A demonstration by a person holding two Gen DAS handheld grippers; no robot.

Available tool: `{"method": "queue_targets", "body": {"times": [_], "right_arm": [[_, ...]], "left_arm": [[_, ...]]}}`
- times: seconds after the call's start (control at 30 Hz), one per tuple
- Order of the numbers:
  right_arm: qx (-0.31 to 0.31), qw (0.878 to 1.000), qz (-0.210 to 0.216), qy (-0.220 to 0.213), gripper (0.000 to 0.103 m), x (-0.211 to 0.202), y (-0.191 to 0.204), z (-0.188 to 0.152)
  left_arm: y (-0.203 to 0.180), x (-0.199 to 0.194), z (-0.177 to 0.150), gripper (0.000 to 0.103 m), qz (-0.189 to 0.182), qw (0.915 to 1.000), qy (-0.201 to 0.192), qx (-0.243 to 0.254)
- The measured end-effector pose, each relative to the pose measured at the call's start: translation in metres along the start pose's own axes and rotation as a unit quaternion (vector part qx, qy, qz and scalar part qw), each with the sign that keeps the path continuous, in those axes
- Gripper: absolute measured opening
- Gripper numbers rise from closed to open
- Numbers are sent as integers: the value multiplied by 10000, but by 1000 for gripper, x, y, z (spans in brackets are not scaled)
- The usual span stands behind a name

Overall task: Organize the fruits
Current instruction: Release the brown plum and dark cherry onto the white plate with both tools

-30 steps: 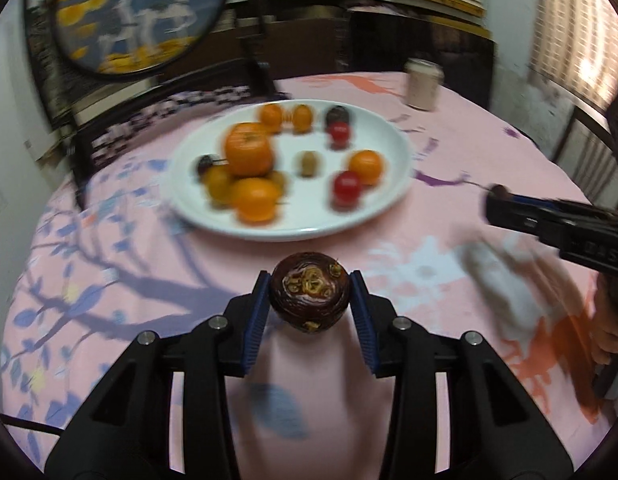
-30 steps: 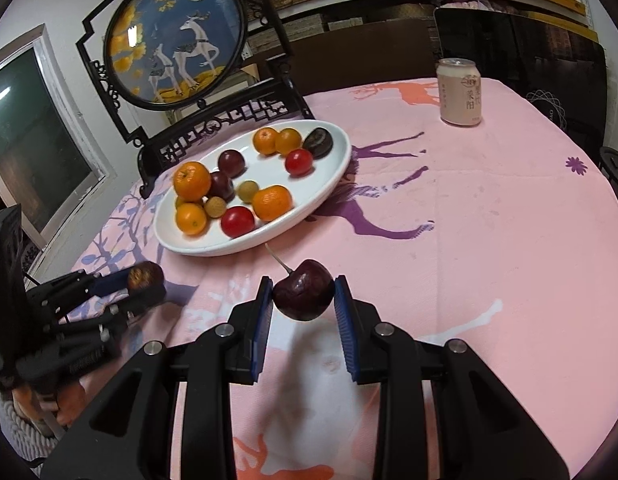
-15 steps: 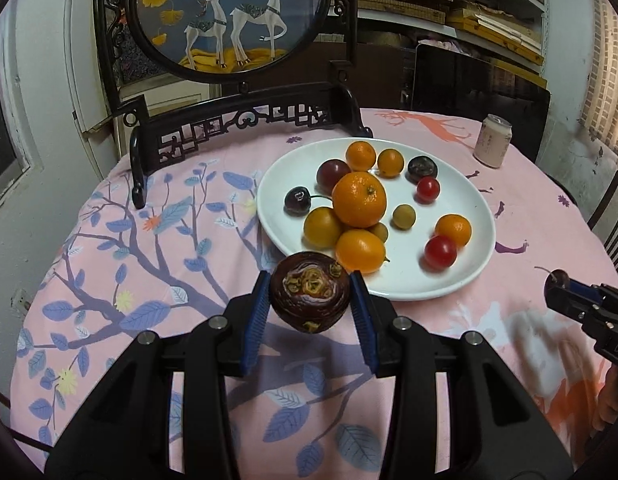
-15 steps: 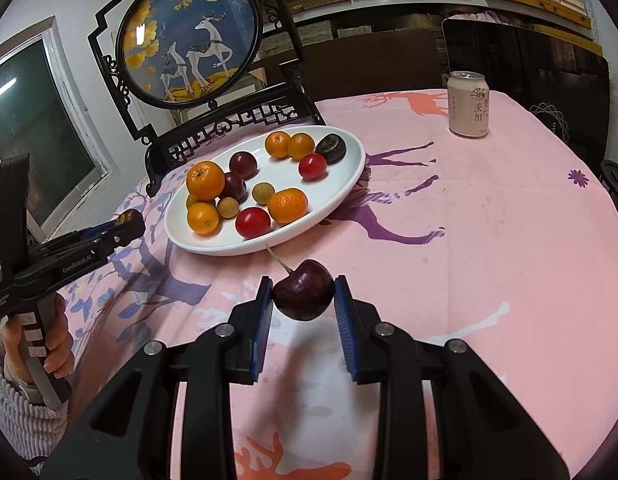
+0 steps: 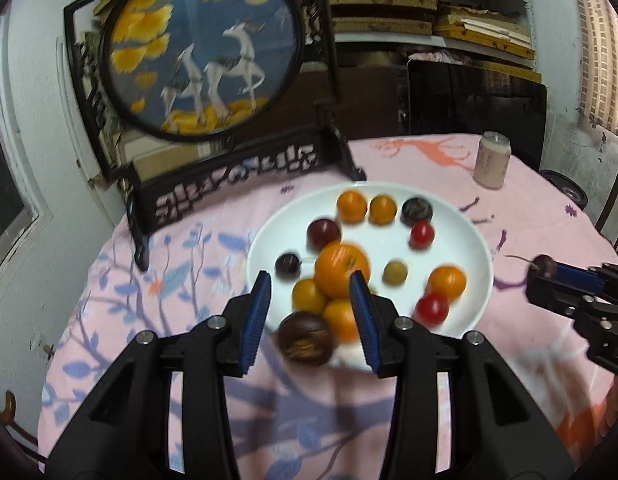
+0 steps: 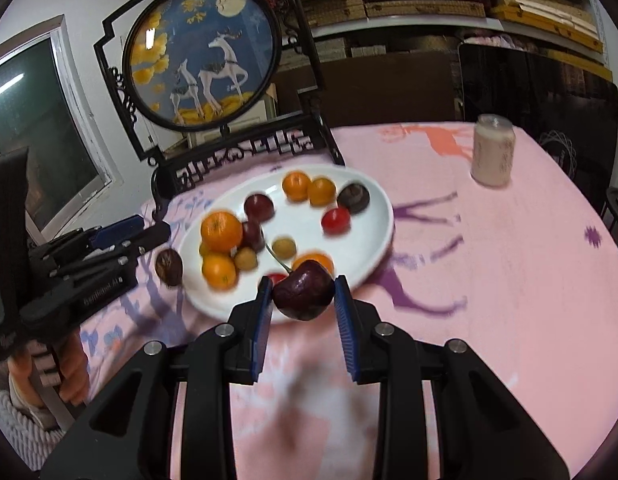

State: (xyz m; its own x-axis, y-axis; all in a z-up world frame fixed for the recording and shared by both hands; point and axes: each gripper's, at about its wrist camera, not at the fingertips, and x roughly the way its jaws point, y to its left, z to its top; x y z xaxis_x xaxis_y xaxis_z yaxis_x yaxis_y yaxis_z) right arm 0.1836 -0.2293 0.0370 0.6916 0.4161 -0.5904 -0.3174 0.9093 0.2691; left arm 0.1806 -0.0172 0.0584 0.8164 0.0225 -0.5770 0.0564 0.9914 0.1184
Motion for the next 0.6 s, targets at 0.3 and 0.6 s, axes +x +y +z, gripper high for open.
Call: {"method": "queue_targets", "body": {"times": [0.3,0.6], "right_arm": [[17,9998,-60,197,31,52,-1,24],[67,9990,-121,421,35,78,-6,17]], "left_arm": [[-11,44,11,49,-177,9996,194,-54],[-8,63,2,78,-20,9995,295,-90]]}}
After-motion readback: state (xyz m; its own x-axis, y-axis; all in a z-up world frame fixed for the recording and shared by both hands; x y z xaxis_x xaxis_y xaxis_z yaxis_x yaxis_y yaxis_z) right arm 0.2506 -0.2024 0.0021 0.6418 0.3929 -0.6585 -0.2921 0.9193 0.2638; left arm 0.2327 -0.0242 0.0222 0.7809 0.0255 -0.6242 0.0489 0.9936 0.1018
